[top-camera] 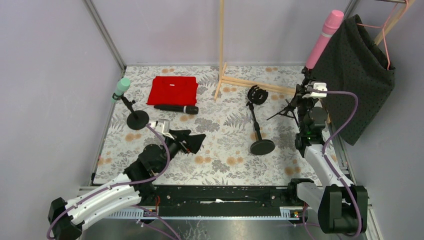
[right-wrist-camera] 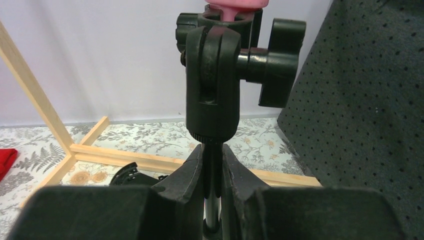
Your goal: Attach the microphones to the stand
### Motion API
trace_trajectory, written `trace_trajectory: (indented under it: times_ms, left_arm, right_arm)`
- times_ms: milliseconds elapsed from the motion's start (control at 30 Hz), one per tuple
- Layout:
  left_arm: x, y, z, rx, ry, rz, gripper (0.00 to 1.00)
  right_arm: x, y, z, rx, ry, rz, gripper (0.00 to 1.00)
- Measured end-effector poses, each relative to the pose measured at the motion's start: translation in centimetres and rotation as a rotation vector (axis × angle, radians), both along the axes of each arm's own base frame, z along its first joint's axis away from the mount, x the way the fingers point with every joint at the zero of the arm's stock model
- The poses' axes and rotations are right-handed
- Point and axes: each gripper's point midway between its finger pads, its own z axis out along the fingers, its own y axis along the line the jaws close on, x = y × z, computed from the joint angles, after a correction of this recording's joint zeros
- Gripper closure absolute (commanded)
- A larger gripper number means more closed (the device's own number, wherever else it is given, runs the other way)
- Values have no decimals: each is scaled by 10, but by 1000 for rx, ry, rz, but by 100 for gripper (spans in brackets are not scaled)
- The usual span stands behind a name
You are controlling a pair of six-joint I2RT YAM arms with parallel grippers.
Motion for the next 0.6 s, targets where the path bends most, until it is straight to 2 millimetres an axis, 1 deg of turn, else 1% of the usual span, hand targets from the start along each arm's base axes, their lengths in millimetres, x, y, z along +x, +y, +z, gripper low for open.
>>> trace_trajectory:
  times_ms: [233, 333, 600]
  left_arm:
    - [1, -1, 5, -8, -31, -4, 1]
    - [1, -2, 1, 0, -30, -7, 1]
    - [2, -4, -4, 19, -35, -12, 1]
  right_arm:
    - [1, -12, -11, 9, -5, -33, 100]
    - [0, -13, -17, 12, -8, -39, 100]
    - [1, -16, -28, 14, -12, -51, 100]
